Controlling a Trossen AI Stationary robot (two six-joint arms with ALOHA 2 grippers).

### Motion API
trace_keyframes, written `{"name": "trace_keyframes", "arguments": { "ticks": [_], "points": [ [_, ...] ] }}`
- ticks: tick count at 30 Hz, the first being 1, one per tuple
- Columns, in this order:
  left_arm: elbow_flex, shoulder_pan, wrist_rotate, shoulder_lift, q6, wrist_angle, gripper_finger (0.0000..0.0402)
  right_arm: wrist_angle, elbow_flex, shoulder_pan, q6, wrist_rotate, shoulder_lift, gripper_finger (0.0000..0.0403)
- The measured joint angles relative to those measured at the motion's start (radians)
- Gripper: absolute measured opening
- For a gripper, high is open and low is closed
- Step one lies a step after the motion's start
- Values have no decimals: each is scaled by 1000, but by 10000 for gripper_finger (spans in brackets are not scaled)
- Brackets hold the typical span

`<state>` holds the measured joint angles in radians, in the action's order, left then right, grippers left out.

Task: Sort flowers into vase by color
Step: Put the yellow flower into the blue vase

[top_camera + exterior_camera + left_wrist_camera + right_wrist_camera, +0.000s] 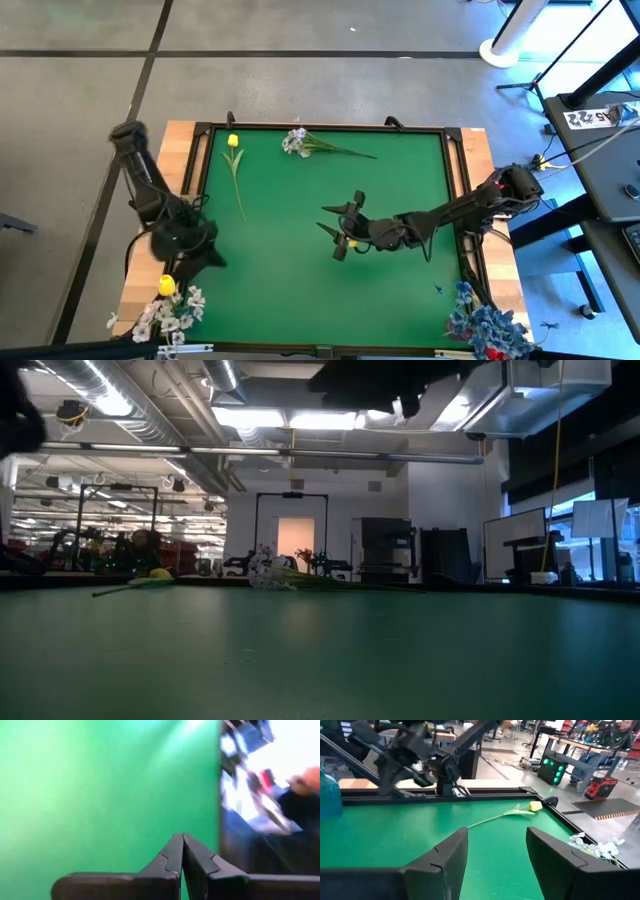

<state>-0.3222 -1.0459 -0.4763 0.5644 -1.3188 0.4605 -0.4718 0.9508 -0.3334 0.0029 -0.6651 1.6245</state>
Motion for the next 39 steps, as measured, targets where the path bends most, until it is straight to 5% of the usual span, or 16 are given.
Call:
{"name": "trace_keyframes", "arguments": {
  "ticks": [6,11,20,27,39],
  "points": [
    [0,425,36,101,17,57,1,10,0,31,-6,22,26,200],
    [0,784,76,190,184,38,6,26,0,39,-7,23,50,200],
    [-2,1279,27,309,371,-27,109,38,0,-15,-61,-71,50,200],
    [-2,1474,-128,412,357,-53,159,80,0,-78,-68,-149,50,200],
    [-1,1645,-159,644,334,-188,157,275,0,-132,39,-162,-38,200]
  ]
}}
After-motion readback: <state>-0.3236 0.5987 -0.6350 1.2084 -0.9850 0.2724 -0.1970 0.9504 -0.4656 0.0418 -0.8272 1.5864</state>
